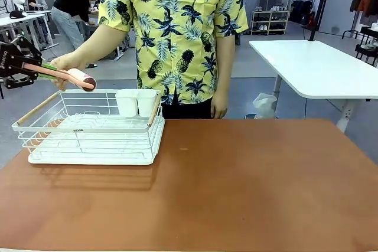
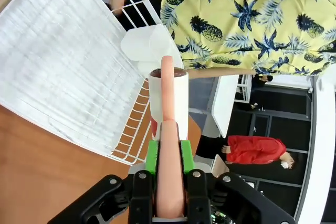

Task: Clean the table.
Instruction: Pick up the Lint Roller when the human hands it over, then clean the table with the Lint Roller when the human lifts the Dish drying rack.

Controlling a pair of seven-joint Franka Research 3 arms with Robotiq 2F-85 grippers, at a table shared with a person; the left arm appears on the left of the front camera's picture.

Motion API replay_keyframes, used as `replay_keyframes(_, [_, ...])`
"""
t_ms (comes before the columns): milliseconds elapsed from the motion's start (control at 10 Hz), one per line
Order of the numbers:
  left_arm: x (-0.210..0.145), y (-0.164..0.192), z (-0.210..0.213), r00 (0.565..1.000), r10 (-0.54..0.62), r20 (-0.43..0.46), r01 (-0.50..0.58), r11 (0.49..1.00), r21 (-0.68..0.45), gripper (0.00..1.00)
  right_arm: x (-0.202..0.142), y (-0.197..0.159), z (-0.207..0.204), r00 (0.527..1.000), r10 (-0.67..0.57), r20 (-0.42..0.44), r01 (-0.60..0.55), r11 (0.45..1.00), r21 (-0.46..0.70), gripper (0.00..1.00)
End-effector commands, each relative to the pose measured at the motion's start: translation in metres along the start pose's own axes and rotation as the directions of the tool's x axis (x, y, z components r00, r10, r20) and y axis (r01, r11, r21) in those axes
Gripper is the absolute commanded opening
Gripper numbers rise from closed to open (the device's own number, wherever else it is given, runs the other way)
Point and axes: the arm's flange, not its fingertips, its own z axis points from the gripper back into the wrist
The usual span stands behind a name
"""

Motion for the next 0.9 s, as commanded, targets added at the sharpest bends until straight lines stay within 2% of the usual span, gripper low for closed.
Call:
replay_keyframes(0, [0.0008, -0.0037, 0.0031, 1.000, -0.001, 0.020, 0.000, 1.000, 0.011, 0.00, -0.0005, 0.0032, 0.0008, 1.000, -0.001, 0.004, 0.001, 1.000, 0.010, 1.00])
replay_keyframes(800, [0.0008, -0.0037, 0.0031, 1.000, -0.001, 0.020, 0.000, 1.000, 0.011, 0.00, -0.0005, 0.0032, 0.0008, 1.000, -0.001, 0.004, 0.001, 1.000, 0.010, 1.00])
